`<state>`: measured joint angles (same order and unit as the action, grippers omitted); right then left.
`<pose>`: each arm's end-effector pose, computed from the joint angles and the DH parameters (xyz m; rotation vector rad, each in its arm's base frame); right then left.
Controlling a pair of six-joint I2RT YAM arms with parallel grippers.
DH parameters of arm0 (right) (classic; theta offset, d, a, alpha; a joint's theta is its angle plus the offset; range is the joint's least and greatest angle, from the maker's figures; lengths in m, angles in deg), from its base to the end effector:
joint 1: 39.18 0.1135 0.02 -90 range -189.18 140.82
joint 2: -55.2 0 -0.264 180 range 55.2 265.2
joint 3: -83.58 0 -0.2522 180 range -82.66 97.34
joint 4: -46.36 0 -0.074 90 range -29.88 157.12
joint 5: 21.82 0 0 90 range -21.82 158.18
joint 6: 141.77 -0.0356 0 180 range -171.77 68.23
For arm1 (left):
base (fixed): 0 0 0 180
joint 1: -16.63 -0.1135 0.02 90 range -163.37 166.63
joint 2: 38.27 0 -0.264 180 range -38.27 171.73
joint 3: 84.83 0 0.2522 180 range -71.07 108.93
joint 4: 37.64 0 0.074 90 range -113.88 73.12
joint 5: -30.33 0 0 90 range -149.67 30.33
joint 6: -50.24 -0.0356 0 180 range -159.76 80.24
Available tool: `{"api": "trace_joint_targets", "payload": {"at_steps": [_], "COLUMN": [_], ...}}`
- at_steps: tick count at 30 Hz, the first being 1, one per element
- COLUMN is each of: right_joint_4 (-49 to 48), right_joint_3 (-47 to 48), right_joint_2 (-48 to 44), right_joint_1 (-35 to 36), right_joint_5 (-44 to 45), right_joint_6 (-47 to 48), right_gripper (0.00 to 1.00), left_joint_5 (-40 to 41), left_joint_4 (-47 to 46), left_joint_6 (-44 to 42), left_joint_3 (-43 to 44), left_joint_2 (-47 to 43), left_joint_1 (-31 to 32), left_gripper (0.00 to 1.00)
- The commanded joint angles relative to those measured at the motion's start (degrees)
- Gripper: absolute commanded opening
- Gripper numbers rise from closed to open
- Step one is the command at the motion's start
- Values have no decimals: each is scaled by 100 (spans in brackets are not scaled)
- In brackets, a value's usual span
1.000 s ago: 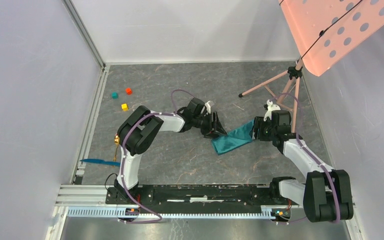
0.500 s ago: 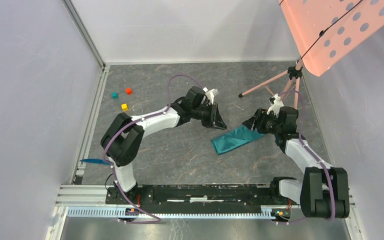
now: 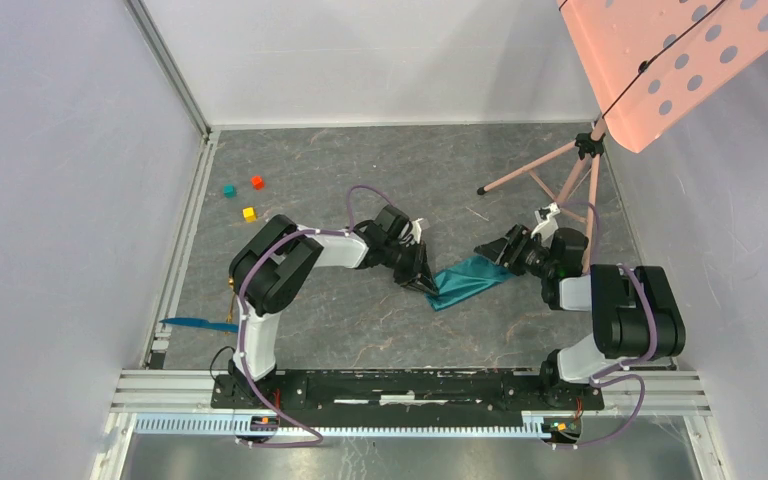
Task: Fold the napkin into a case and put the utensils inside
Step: Rotate the smaller rectangle-folded napkin at the center of the board.
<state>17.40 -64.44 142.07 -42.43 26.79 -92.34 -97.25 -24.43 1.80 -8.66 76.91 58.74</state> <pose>0.2422 0.0098 0.1268 0.3124 2.0629 1.1332 0.2754 -0.2782 0.1129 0.3358 2.7683 -1.3343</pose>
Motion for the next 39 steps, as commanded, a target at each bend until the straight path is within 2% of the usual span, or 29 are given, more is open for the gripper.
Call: {"api": "trace_joint_targets", "payload": {"at_steps": [1, 5, 7, 11, 14, 17, 19, 23, 28, 33, 39], "right_joint_4": [-26, 1454, 2201, 3752, 4948, 5432, 5588, 5971, 6065, 6105, 6130], "right_joint_3": [-15, 369, 649, 1236, 1634, 1826, 1914, 2249, 2423, 2533, 2552], "right_joint_2": [60, -487, -885, -1574, -1890, -2324, -2575, -2798, -3134, -3254, -3375], "right_joint_1": [-62, -46, -4, 274, 805, 1471, 1575, 1573, 1573, 1577, 1575], "right_joint_5": [185, 499, 743, 1389, 2248, 3016, 3087, 3205, 3476, 3453, 3483], "right_joint_6": [420, 1113, 1410, 2018, 2402, 2586, 2556, 2622, 2648, 2637, 2735], "right_gripper": [70, 70, 71, 72, 81, 83, 84, 84, 84, 84, 84], "left_joint_5": [117, -3, -137, -45, 343, 736, 759, 567, 526, 435, 277], "left_joint_4": [-105, -85, -74, 602, 1209, 1834, 1964, 1622, 1117, 109, -1649], "left_joint_6": [-406, -311, -226, -550, -976, -1530, -1700, -1573, -1087, 16, 1593], "left_joint_3": [-83, -141, -127, 158, 428, 796, 981, 999, 880, 784, 926], "left_joint_2": [260, -279, -657, -1292, -1296, -893, -504, 162, 312, 400, 864], "left_joint_1": [56, 210, 210, 163, 66, 9, 8, 22, 385, 958, 1726], "left_gripper": [19, 31, 41, 57, 68, 73, 73, 66, 57, 47, 51]}}
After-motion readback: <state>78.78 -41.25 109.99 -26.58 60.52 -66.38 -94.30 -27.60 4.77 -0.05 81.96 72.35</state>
